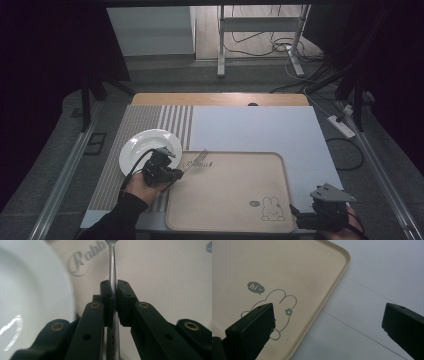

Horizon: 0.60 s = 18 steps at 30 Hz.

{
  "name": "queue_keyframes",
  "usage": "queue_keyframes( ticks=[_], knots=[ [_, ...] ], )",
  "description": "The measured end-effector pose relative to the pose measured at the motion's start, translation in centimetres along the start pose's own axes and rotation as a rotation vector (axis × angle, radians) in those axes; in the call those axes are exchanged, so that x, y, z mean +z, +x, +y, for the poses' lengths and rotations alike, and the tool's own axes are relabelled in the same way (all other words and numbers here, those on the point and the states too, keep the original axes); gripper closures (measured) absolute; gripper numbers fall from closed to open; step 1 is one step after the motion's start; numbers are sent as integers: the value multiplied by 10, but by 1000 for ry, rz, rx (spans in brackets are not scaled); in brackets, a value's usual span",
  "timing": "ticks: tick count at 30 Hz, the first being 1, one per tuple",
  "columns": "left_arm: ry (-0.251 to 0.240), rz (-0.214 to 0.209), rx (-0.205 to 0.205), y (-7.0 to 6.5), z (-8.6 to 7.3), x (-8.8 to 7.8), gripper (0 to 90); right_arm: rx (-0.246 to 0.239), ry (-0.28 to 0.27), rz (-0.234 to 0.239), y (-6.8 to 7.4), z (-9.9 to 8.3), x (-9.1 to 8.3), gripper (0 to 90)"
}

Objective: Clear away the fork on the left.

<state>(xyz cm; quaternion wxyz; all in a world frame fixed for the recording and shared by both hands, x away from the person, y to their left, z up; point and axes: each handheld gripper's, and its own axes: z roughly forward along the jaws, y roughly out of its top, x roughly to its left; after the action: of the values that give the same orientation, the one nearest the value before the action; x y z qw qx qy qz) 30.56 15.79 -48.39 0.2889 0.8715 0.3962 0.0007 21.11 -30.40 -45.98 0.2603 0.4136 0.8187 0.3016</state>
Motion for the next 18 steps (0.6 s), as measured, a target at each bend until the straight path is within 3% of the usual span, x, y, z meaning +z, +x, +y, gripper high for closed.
queue_keyframes(
  ticks=[7, 12, 18],
  knots=[
    [45, -10, 33, -26, -4, 15, 836, -7, -2, 2, 1, 0, 0, 0],
    [72, -6, 48, -38, -7, 23, 835, -11, 3, 2, 1, 0, 0, 0],
    [128, -39, 43, -47, -13, 34, 829, -19, 2, 5, 1, 0, 0, 0]
  ],
)
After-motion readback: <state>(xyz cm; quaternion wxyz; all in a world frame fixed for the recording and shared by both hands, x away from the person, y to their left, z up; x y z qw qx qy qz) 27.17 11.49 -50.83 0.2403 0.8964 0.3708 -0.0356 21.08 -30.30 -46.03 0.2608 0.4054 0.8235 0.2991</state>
